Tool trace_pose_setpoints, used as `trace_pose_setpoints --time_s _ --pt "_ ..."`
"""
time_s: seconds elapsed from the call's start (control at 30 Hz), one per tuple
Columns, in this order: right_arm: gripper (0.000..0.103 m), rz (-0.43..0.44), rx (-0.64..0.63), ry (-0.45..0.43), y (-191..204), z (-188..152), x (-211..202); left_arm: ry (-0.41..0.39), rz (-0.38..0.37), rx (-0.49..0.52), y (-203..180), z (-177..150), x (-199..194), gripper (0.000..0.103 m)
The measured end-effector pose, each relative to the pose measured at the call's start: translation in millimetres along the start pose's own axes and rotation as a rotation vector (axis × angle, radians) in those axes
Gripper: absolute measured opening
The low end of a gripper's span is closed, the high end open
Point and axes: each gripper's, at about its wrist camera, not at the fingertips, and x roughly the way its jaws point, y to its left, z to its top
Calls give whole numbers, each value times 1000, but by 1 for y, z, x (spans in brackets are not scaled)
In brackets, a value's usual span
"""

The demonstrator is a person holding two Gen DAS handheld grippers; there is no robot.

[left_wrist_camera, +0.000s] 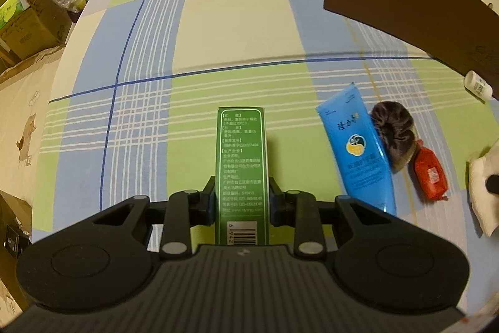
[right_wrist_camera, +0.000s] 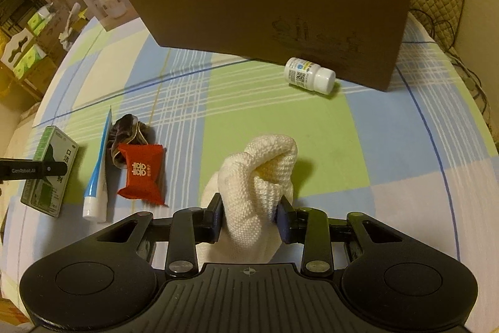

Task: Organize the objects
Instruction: 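Grasp the green box with the left tool while the right tool grasps the white cloth, then carry the green box and white cloth into the brown box and open both tools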

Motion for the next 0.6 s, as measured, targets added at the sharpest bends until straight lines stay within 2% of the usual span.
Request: trace_pose_setpoints --time_s 0.37,0.6 --pt "31 38 9 -73 -1 13 -35 -80 -47 34 -14 13 -40 25" --pt "31 78 -13 -145 5 36 -60 -142 -116 113 -47 38 -68 25"
